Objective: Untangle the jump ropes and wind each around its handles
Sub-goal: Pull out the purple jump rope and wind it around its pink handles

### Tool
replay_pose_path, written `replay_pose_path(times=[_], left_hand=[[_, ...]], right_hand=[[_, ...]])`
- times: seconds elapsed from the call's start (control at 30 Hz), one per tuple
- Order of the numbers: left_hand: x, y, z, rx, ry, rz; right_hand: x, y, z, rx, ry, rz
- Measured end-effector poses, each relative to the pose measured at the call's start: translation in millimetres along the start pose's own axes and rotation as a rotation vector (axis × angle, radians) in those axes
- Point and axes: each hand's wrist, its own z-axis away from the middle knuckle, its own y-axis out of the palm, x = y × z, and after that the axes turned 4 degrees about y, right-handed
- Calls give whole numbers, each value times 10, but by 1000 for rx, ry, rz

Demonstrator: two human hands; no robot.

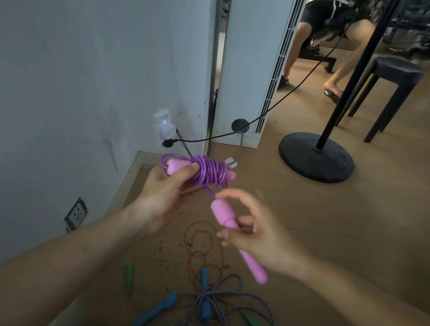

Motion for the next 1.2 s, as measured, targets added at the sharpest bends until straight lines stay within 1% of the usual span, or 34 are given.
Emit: replay_pose_path(times=[0.03,0.1,0.17,0.23,0.33,0.43,0.47,0.63,0.87,0.97,1.1,1.17,1.2], left_hand=[[9,-2,-5,8,6,-8],[57,-40,-52,-45,38,-85],[131,-130,-110,-83,95,-207],[186,-183,-128,-61,136,-359],[171,-189,-125,-39,211,-552],[210,-263,-148,12,241,-624],[225,-275,-144,30,242,-630],[273,-209,-89,149,262,-630],[276,-144,-85,104,300,-723],[271,-121,-88,77,251,-611],[264,-87,-86,-13,204,-410],[235,-62,-83,18,208,-362],[224,-53,-76,49,228,-380]], right_hand=[[14,6,9,-17,-41,-23],[29,-12,13,-7,-77,-117],[52,-41,6,-1,-60,-296],[98,-72,-6,-5,-57,-434],[108,-87,-21,-29,-109,-389],[64,-99,-40,-26,-96,-358],[58,-107,-58,-42,-84,-346],[83,-159,-106,-117,-73,-131],[86,-167,-194,-157,-97,-125],[67,-178,-212,-118,-73,-104],[59,-152,-208,-28,-75,-22],[42,-129,-208,-21,-86,42],[34,-128,-214,-26,-86,71]])
